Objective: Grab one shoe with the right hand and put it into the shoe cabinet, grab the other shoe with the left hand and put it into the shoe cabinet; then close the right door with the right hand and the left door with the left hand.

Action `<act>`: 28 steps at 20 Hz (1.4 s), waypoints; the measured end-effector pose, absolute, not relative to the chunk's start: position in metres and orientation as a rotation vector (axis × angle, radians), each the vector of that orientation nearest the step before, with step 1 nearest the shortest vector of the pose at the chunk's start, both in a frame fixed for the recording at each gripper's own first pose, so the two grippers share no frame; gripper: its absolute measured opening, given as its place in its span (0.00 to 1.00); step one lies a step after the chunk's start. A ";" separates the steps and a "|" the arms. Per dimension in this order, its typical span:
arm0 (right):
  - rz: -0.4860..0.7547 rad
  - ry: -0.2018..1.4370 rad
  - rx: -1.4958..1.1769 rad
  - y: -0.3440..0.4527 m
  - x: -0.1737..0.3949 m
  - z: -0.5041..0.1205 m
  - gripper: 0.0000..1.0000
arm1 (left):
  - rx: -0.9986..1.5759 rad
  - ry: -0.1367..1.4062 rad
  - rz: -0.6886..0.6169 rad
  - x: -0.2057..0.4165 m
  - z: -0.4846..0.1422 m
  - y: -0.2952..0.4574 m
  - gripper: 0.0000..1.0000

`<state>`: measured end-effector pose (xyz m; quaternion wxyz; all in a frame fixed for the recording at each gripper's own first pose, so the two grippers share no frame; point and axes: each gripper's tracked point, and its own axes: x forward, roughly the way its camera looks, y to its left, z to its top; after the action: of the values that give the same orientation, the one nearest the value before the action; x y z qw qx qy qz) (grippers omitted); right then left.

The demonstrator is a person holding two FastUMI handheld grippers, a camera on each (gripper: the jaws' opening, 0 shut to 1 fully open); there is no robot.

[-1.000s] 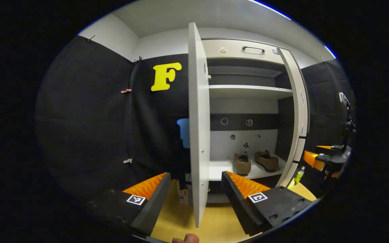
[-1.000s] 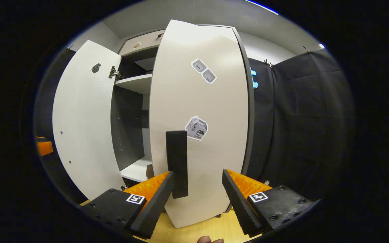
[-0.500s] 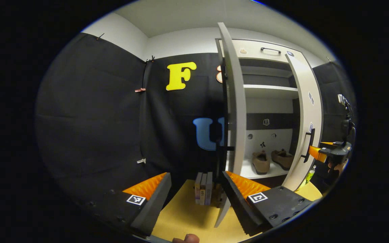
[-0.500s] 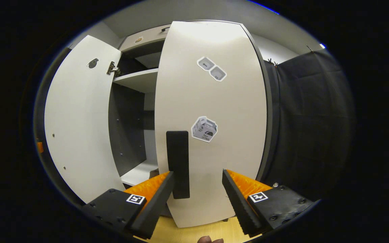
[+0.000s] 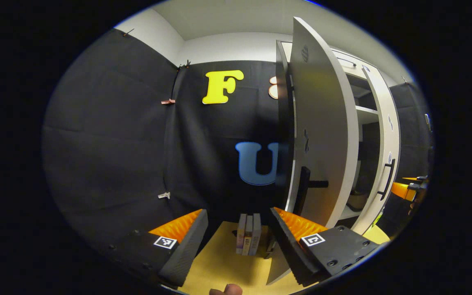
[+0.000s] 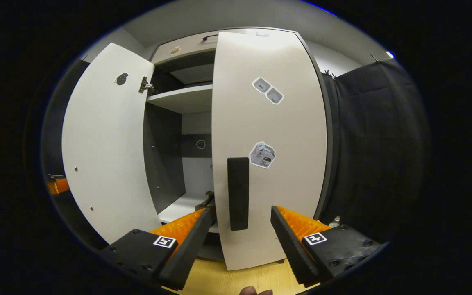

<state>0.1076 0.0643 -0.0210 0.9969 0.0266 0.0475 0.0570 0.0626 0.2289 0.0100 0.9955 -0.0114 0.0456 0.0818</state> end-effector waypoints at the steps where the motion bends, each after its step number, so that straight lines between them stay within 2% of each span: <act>1: 0.120 0.095 0.053 0.067 0.100 -0.017 0.97 | -0.028 0.090 0.147 0.065 0.009 0.224 0.99; 2: 0.128 0.098 0.056 0.070 0.094 -0.015 0.97 | -0.037 0.085 0.118 0.067 0.010 0.216 0.95; 5: 0.135 0.143 0.104 0.075 0.070 -0.008 0.96 | 0.003 0.061 0.124 0.066 0.012 0.208 0.92; 15: 0.219 0.145 0.111 0.100 -0.001 0.003 0.97 | -0.021 0.071 0.154 0.047 0.008 0.173 0.91; 16: 0.220 0.145 0.111 0.098 -0.006 0.004 0.97 | -0.027 0.069 0.143 0.045 0.008 0.163 0.87; 17: 0.223 0.147 0.112 0.096 -0.009 0.004 0.97 | -0.020 0.071 0.125 0.044 0.008 0.152 0.90; 21: 0.204 0.125 0.092 0.073 -0.017 0.006 0.97 | -0.002 0.050 0.052 0.045 0.013 0.106 0.90; 22: 0.194 0.126 0.085 0.064 -0.019 0.005 0.97 | 0.003 0.050 0.042 0.047 0.013 0.098 0.86; 23: 0.190 0.130 0.086 0.057 -0.021 0.005 0.97 | 0.008 0.048 0.030 0.049 0.013 0.088 0.90; 28: 0.168 0.119 0.092 0.031 -0.021 0.009 0.97 | 0.004 0.045 -0.050 0.073 0.011 0.033 0.90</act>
<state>-0.0208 0.0315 0.0093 0.9936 0.0460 0.0595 0.0838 0.0728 0.0333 0.0114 0.9994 0.0021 0.0224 -0.0252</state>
